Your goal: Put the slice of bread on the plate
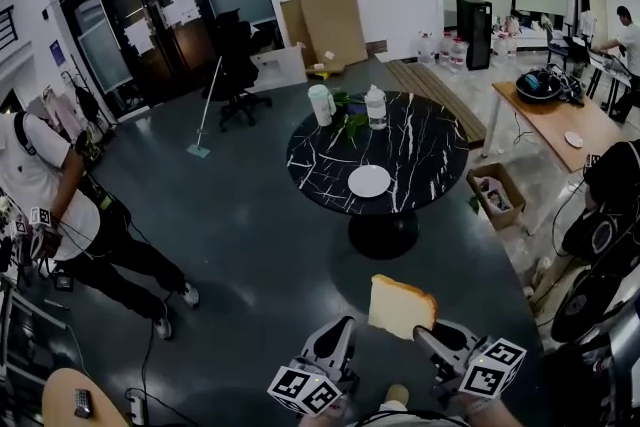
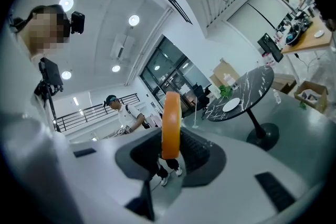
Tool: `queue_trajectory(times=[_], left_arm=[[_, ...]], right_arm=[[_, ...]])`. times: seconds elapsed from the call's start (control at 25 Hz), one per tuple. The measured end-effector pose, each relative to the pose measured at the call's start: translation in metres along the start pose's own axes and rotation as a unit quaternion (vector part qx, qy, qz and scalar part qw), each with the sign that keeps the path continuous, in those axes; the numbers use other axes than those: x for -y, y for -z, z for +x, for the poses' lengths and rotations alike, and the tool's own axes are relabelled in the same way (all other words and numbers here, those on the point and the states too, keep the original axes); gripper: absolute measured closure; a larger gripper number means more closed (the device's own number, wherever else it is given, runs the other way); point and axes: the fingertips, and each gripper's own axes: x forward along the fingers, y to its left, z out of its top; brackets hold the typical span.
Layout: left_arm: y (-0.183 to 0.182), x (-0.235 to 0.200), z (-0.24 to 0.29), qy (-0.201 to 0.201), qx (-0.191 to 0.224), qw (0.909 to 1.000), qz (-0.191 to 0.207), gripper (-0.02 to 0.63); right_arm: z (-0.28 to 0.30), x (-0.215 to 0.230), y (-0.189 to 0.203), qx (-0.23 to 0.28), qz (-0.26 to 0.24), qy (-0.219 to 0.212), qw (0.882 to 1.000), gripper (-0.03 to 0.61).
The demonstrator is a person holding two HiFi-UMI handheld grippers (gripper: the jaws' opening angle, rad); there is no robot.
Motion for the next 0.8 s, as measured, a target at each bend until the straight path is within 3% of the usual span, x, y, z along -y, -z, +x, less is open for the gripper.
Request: queue_trajectory(times=[0.28,0.8], left_arm=[[-0.013,0.002,0.029,0.002,0.011,0.9997,0.021,0.606],[-0.001,-0.02,0.045,-0.018,-0.004,0.9998,0.007,0.606]], right_arm=[[0.009,0.017,-0.02,0.009,0.0,-0.015,1.0,0.489],[0.02,0.042,-0.018,0.003,0.023,-0.009,1.0,0.489]])
